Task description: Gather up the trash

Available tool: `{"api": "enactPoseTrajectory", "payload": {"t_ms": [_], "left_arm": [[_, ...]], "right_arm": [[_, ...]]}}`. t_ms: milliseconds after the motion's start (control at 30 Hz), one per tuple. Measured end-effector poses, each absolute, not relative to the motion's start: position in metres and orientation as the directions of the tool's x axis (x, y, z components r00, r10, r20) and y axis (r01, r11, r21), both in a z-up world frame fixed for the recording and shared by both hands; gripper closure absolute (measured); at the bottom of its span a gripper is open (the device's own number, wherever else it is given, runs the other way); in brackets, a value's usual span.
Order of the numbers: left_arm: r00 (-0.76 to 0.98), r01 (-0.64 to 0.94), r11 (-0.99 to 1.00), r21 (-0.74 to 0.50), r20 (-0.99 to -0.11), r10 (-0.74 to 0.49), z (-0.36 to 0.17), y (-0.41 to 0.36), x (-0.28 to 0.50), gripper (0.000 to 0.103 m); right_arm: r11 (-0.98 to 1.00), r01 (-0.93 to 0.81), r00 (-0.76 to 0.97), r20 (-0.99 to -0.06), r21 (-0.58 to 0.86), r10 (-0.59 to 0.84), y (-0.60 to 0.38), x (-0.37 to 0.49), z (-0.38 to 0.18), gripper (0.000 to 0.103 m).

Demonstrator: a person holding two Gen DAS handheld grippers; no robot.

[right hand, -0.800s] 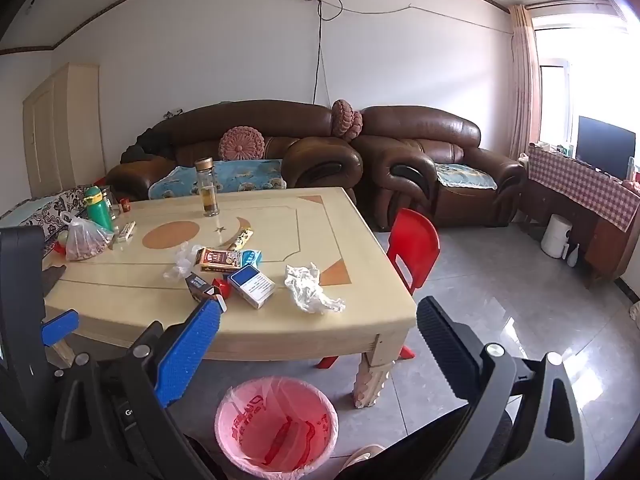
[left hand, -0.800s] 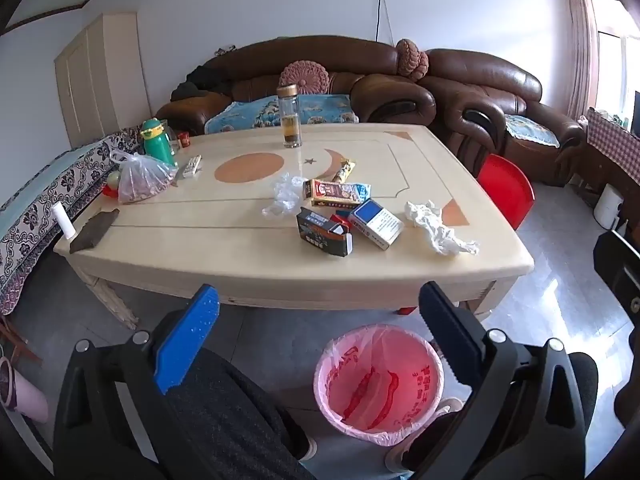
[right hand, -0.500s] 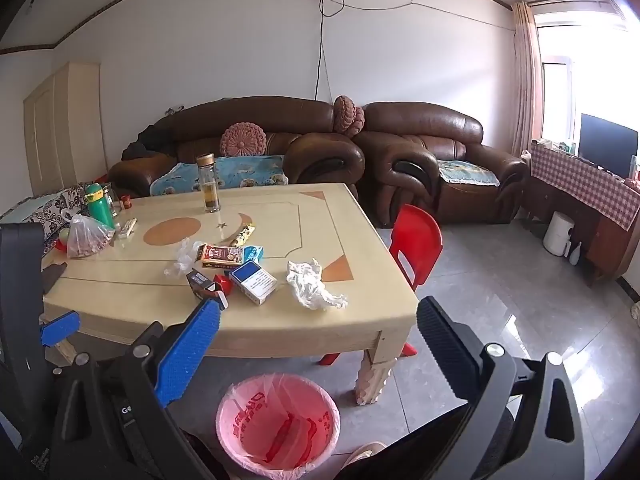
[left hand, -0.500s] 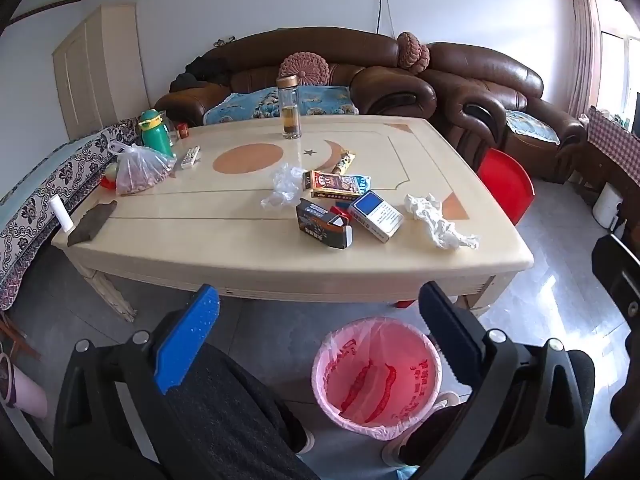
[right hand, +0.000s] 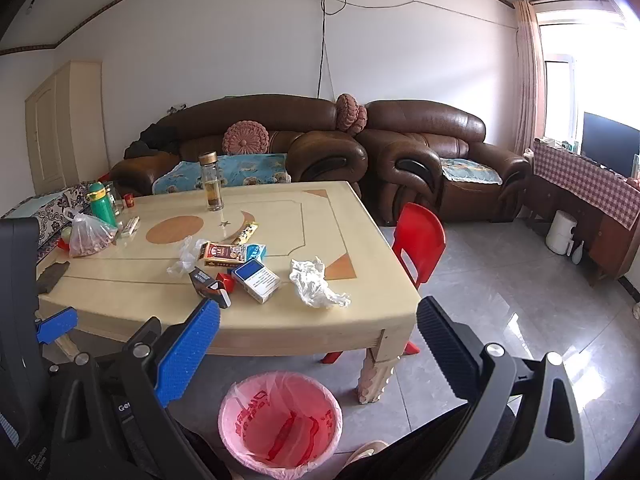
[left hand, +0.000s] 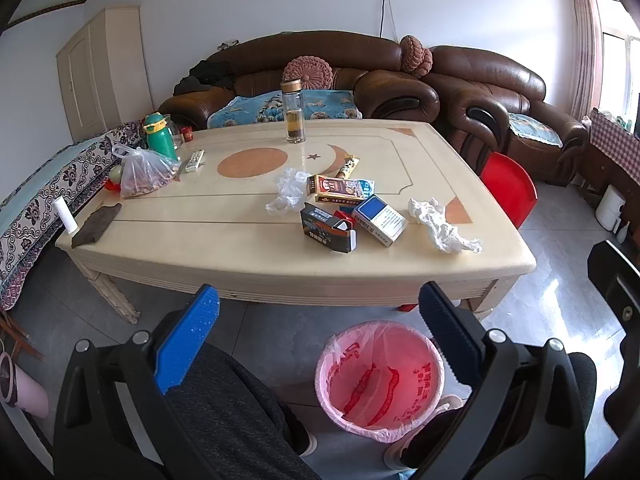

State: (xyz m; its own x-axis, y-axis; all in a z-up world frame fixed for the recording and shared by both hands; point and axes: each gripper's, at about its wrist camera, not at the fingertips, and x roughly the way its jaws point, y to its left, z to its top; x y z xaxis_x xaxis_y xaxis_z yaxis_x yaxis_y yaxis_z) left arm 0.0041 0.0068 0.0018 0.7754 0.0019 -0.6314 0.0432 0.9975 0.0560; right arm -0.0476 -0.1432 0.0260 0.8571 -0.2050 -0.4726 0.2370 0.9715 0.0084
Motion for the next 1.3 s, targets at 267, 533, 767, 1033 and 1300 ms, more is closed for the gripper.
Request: {"api": "enactPoseTrajectory", "payload": {"t_ms": [267, 533, 767, 1033, 1300], "left_arm": [[0.777, 0.039, 0.998, 0.056, -0.629, 0.005, 0.0014, 0.0071, 0.0045, 0.005], [0.781, 0.034, 0.998, 0.058, -0.624, 0.010, 0.0018, 0.0075, 0.0038, 0.005], [0.782, 0.030, 0.998, 0.057, -0.623, 0.012, 0.0024, 0.0074, 0.0040, 0.005], [0.781, 0.030, 0.998, 0.059, -0.624, 0.013, 0.0027, 0.0074, 0.0047, 0.005], [0.783, 0.028, 0.998, 0.060, -0.621, 0.016, 0.0029, 0.0063, 0.0044, 0.005]], "right_arm": [[0.973, 0.231, 0.857, -0.475, 0.011, -0.199, -0.1397, -0.0434, 0.0246, 0.006], [0.973, 0.229, 0.858, -0.474, 0.011, -0.197, -0.1376, -0.0431, 0.0244, 0.006], [0.973, 0.231, 0.858, -0.474, 0.012, -0.198, -0.1374, -0.0430, 0.0247, 0.006], [0.974, 0.227, 0.859, -0.474, 0.013, -0.194, -0.1352, -0.0453, 0.0263, 0.006], [0.974, 0.226, 0.858, -0.476, 0.013, -0.193, -0.1329, -0.0452, 0.0261, 0.006]]}}
